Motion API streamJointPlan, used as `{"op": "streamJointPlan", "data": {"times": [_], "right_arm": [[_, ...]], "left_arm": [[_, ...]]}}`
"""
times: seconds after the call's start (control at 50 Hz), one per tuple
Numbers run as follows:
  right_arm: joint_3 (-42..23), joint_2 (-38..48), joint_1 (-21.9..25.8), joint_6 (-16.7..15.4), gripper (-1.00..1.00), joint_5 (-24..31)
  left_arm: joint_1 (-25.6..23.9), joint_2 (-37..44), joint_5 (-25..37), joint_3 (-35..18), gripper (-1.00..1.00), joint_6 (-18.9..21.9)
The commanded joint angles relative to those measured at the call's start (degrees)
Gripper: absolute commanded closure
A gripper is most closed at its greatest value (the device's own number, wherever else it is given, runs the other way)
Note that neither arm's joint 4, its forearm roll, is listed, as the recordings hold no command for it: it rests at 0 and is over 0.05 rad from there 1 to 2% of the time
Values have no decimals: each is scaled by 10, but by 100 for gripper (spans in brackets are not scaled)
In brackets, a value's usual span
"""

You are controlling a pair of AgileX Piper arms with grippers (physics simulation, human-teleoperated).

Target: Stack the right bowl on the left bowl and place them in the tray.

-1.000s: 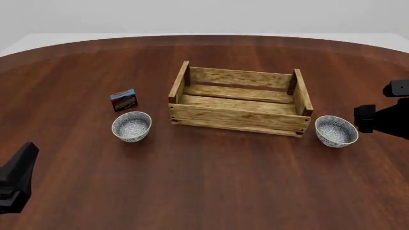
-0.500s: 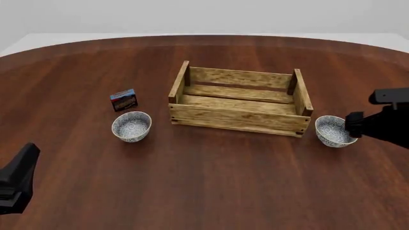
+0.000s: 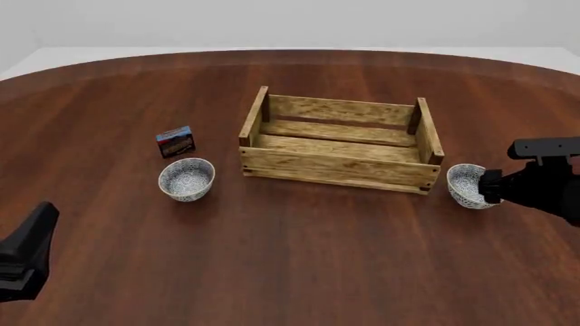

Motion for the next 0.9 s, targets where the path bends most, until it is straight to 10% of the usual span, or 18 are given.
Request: {"op": "streamJointPlan", "data": {"times": [0.02,0.62,0.64,0.9], "right_arm": [[-5,45,-2,0,-100,-23],[-12,130,-4,12,-100,-66],[-12,129,-3,11,100,-64],[0,92,-3,7,100,-53]], "left_arm": [[0,7,-7,0,-100,0],[-2,15,-16,2,-100,1],[-2,15,-16,2,-100,0],[-3,13,-16,3,-100,-2]]}}
